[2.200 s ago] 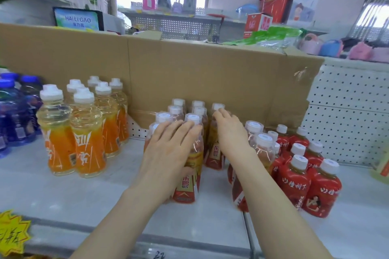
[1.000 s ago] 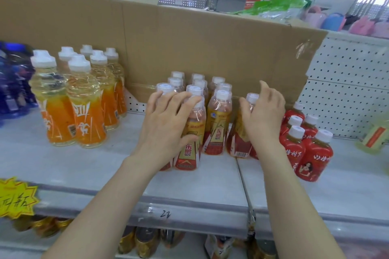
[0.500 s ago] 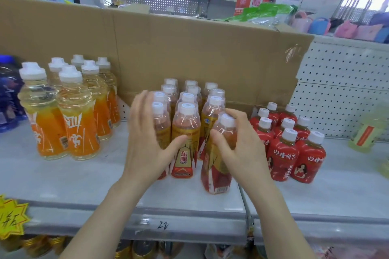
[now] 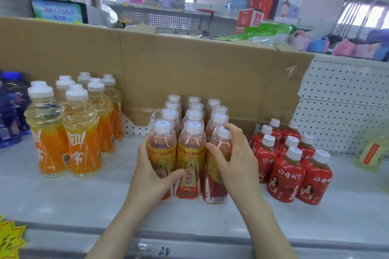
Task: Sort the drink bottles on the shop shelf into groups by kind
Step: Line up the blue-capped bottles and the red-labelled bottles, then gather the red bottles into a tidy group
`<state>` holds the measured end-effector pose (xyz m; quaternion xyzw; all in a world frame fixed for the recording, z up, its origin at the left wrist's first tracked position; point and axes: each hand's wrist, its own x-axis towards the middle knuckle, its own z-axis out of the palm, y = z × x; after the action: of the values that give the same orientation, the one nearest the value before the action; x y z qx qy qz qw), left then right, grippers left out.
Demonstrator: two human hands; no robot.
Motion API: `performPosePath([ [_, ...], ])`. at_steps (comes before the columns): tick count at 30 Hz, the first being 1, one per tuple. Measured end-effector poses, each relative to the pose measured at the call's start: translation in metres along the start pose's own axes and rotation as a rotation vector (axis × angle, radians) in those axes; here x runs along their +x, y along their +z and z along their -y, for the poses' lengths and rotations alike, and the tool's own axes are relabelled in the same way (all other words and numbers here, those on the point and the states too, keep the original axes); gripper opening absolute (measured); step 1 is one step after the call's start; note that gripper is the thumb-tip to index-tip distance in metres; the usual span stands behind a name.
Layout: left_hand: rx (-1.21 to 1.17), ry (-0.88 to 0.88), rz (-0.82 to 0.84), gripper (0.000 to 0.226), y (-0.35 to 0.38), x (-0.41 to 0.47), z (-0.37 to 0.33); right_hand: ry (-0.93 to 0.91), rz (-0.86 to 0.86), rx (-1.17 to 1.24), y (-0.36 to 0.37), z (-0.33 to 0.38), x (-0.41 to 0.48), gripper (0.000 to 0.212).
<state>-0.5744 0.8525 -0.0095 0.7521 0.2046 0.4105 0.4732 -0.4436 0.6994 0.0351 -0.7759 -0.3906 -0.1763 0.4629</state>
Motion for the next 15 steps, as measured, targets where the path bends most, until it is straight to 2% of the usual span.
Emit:
performPosePath([
  [3,0.039,0.002,0.006,0.109,-0.006,-0.002,0.001,0.052,0.079,0.113,-0.012,0.000,0.012,0.041],
  [6,0.145,0.047,-0.047,0.117,-0.009,-0.003,-0.010,0.078,0.048,0.210,-0.034,-0.004,0.047,0.028],
  [8,0.255,0.155,-0.096,0.117,-0.010,-0.001,-0.024,0.087,0.162,0.149,-0.045,-0.008,0.075,0.026],
  [11,0.377,0.312,-0.106,0.105,-0.010,0.008,-0.044,0.155,0.472,0.148,-0.043,-0.011,0.109,0.032],
  [13,0.448,0.330,-0.071,0.095,-0.009,0.015,-0.050,0.144,0.530,0.111,-0.038,-0.013,0.121,0.034],
  [15,0.483,0.306,-0.034,0.090,-0.008,0.020,-0.050,0.093,0.513,0.039,-0.037,-0.014,0.126,0.035],
])
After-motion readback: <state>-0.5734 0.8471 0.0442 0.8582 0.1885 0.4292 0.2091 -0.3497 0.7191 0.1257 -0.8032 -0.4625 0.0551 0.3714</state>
